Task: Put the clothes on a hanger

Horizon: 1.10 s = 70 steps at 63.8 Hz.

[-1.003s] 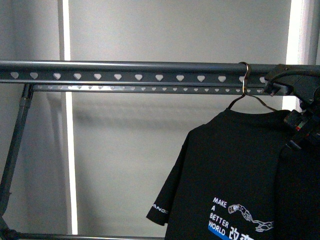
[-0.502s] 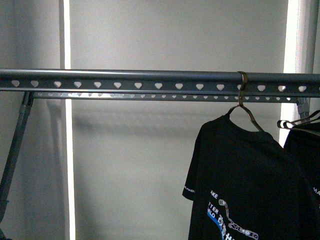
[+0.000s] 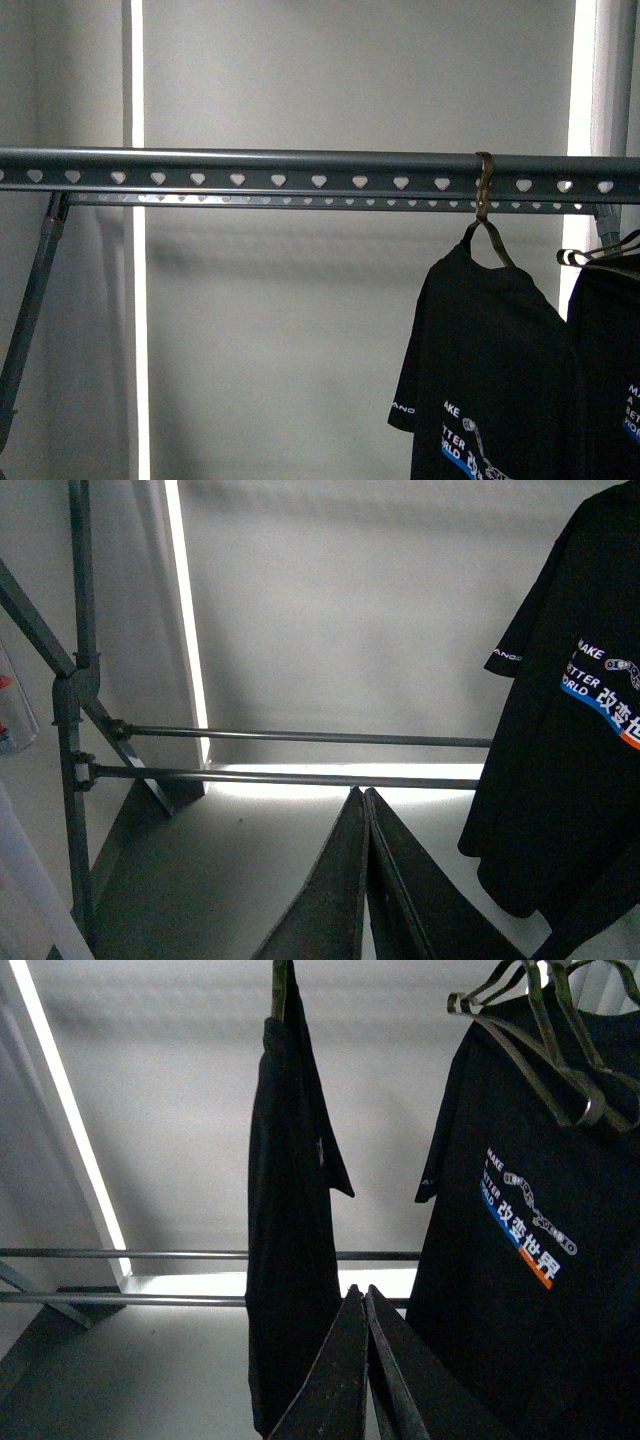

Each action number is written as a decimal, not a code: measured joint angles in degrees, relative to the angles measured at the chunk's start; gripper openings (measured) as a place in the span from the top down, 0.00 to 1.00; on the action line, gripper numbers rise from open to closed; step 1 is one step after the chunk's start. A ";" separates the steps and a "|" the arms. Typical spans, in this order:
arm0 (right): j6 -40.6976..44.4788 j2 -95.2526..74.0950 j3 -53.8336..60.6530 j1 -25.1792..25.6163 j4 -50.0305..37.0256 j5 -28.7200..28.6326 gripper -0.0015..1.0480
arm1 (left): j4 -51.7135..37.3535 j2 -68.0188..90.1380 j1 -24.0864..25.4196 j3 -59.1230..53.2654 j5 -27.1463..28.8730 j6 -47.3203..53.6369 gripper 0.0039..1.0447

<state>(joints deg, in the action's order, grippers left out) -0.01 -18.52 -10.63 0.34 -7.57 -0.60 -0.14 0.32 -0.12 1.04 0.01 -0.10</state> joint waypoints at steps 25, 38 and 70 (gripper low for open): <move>0.00 6.60 6.08 -0.11 0.13 0.52 0.98 | 0.00 -0.07 0.00 0.00 0.02 0.00 0.97; 0.00 15.47 7.39 -0.13 7.78 0.46 0.98 | 0.00 -0.09 0.00 0.00 0.04 0.00 0.97; 0.07 18.27 10.27 -0.13 7.74 0.48 0.68 | 0.00 -0.11 0.00 0.00 0.04 0.00 0.61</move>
<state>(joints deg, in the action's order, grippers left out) 0.05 -0.25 -0.36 0.21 0.16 -0.12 -0.14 0.21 -0.12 1.04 0.05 -0.10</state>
